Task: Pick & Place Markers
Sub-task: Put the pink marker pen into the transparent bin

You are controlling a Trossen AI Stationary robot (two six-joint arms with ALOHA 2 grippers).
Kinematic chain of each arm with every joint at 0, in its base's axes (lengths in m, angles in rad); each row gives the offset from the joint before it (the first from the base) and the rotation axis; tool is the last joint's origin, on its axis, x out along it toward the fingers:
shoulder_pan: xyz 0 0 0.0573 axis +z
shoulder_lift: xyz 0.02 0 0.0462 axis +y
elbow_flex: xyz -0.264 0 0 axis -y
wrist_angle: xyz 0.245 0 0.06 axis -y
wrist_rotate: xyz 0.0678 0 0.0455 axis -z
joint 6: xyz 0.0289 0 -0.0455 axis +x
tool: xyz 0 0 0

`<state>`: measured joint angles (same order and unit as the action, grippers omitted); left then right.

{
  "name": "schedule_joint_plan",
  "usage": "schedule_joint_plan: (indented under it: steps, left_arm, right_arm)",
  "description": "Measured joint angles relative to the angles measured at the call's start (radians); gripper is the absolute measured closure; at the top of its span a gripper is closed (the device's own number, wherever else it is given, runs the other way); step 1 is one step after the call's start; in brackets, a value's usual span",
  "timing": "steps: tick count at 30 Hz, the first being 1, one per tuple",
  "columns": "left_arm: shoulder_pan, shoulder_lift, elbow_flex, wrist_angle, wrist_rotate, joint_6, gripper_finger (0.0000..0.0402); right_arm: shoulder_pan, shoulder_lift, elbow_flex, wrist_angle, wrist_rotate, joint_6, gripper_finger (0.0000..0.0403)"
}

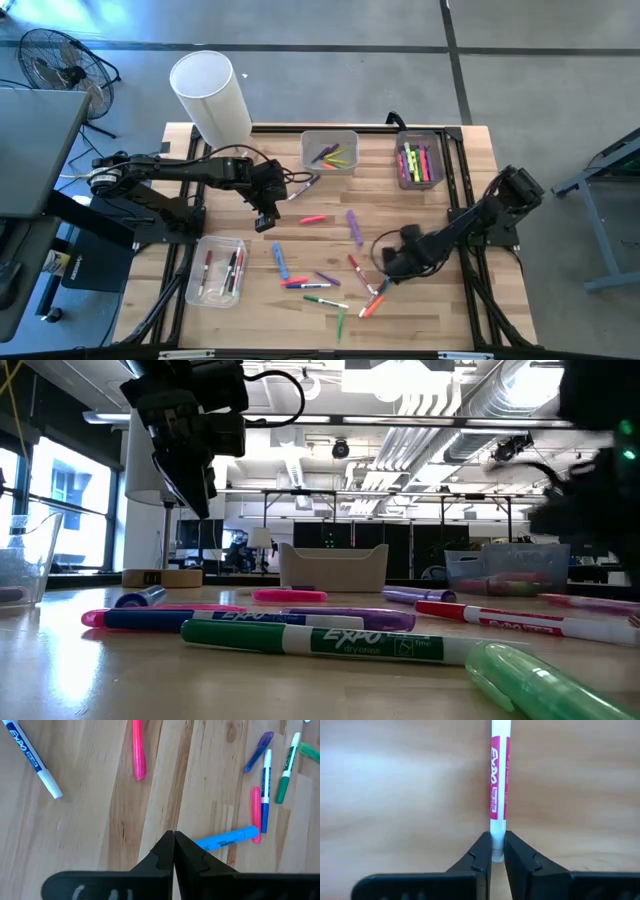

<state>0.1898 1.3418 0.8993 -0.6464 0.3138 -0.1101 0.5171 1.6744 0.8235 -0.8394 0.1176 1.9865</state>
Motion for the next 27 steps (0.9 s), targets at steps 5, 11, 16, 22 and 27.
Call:
schedule_joint_plan:
  steps: [5,11,16,22,27]
  left_arm:
    - [0.000,0.000,0.001,0.000,0.000,0.001,0.0401]
    - [0.000,0.001,0.002,0.000,0.015,0.000,0.0401]
    - [0.000,0.001,0.002,-0.001,0.015,-0.003,0.0401]
    - [0.000,0.001,0.002,0.002,0.012,-0.026,0.0401]
    - [0.000,0.001,0.002,0.029,0.009,-0.026,0.0401]
  right_arm:
    - [-0.002,-0.001,0.014,0.227,-0.001,-0.150,0.0373]
    - [-0.024,0.002,0.002,0.242,-0.024,-0.139,0.0326]
    - [-0.042,0.002,0.002,0.228,-0.057,-0.177,0.0294]
    - [-0.056,0.002,0.002,0.209,-0.062,-0.190,0.0295]
    - [-0.075,0.002,0.002,0.182,-0.073,-0.190,0.0337]
